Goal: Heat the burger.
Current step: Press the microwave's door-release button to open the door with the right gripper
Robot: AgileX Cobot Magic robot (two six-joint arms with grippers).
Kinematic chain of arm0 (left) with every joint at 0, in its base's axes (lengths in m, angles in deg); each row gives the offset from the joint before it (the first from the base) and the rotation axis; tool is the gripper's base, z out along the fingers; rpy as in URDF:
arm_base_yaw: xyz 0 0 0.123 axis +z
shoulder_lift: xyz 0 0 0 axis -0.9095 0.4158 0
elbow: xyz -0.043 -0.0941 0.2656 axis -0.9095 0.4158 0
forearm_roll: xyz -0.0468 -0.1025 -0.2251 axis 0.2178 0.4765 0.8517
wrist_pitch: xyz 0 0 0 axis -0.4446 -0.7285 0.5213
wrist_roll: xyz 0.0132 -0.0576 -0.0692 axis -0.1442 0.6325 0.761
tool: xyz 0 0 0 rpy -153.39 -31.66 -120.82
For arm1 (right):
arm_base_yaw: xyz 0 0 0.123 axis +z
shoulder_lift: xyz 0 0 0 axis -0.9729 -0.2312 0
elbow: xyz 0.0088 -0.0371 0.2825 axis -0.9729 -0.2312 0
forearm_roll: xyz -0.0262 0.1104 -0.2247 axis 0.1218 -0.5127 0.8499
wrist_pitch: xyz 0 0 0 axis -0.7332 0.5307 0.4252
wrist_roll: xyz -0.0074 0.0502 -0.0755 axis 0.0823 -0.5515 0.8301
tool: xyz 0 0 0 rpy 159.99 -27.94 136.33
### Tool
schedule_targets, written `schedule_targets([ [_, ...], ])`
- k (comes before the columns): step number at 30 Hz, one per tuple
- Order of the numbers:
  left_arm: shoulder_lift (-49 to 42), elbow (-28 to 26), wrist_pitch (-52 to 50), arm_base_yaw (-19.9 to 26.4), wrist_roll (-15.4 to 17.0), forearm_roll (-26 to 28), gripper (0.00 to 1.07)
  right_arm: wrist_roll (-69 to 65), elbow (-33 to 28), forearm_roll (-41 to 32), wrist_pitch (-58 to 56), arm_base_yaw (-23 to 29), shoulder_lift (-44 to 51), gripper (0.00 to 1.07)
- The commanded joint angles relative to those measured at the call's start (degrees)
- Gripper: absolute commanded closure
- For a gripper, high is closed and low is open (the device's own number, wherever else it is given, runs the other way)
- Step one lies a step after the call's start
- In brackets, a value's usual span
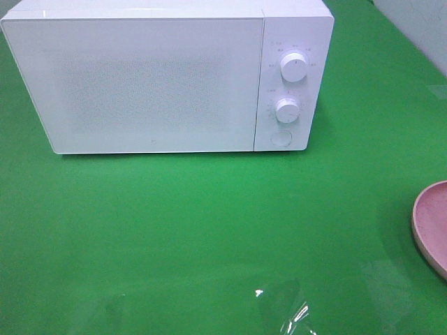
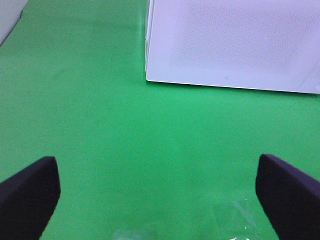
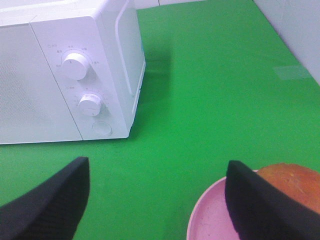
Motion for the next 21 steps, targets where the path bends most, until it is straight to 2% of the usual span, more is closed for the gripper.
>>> schedule_targets([
  [1,-1.2,0.0,-0.11,0.11,0.11,0.0,0.08,0.23,-1.32,0.0,5.04,-0.06,-1.32,0.34],
  [5,-1.2,0.0,-0.11,0.11,0.11,0.0,0.08,0.23,-3.61,0.0,13.06,-0.06,-5.84,0.35],
  [12,-1.2,0.0,-0.11,0.11,0.11,0.0,0.08,0.46,-4.64,1.43,20.51,-0.06,-11.46,0.35],
  [14,-1.2,0.0,-0.11,0.11,0.11,0.0,0.08,0.46,-4.64,2.92,25.84,-0.06,-17.93,0.35],
  [19,-1.2,0.0,-0.11,0.11,0.11,0.0,0.08,0.46,-4.64,2.86,29.85,-0.06,-22.17,0.35],
  [21,-1.2,0.0,-0.11,0.11,0.11,0.0,0.08,0.46,-4.64,2.58,35.58,-0.06,-28.88,0.35],
])
